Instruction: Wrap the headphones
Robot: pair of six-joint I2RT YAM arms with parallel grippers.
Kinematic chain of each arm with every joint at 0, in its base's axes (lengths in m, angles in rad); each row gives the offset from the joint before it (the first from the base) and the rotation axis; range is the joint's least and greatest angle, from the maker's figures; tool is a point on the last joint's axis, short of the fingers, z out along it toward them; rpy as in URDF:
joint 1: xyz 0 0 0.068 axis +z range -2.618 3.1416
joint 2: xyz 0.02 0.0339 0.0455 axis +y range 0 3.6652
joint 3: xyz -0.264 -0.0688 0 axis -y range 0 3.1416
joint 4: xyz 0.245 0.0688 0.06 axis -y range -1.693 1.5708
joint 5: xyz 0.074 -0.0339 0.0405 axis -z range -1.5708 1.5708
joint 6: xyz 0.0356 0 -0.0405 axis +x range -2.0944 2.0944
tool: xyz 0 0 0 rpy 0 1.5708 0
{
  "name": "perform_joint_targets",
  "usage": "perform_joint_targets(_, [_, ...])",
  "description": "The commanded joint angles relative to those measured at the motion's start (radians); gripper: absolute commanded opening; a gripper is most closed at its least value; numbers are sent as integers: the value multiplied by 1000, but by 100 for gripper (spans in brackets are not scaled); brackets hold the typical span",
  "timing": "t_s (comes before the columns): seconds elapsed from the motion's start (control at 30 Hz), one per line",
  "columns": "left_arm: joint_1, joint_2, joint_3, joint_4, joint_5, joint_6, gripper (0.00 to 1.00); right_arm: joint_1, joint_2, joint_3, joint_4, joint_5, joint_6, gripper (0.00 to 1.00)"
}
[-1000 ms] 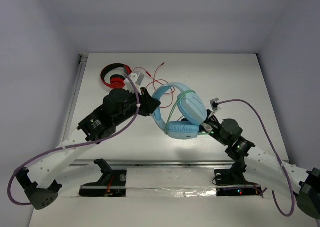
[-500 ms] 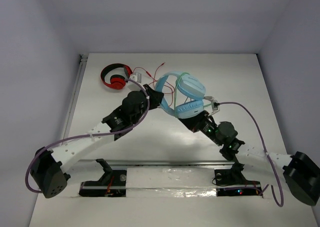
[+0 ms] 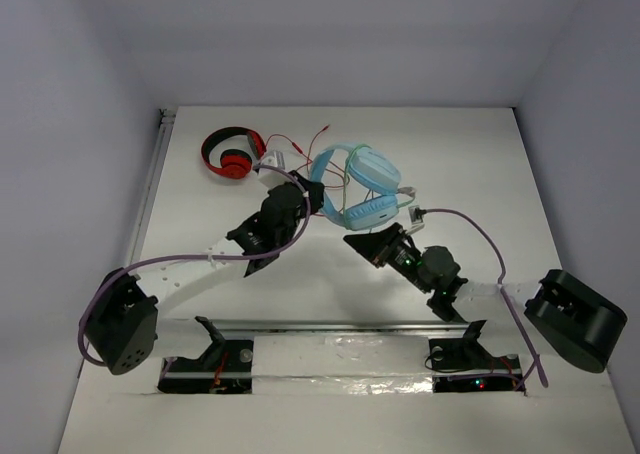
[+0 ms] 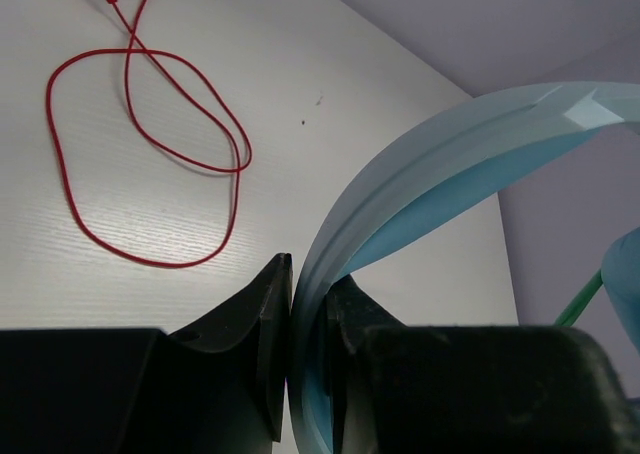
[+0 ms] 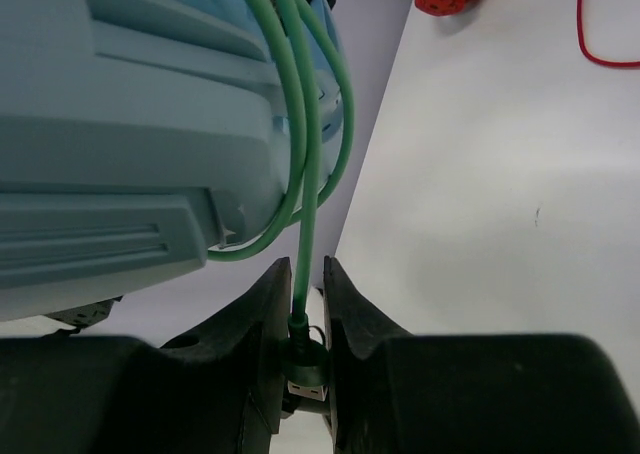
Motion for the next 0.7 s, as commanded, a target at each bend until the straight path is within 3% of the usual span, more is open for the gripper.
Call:
perform_joint_targets(0.0, [29,-42,-6,236,-136,-86,0,28,14,20,78,-64,18,0])
perform_joint_targets(0.23, [20,12,-56,207,-94,-76,0,28,49,-8,116,-65,33,11])
perform_joint_targets(0.53, [-44,160,-113,178,-12,-130,0,28,-8,-123,-57,-21,73,20])
perform_joint_targets(0.63, [-54,225,-105,190,20,-133,0,28,-35,-187,-65,31,102,33])
perform_joint_targets(0.67, [-64,240,-98,192,26,-138,0,28,-75,-221,-99,39,107,45])
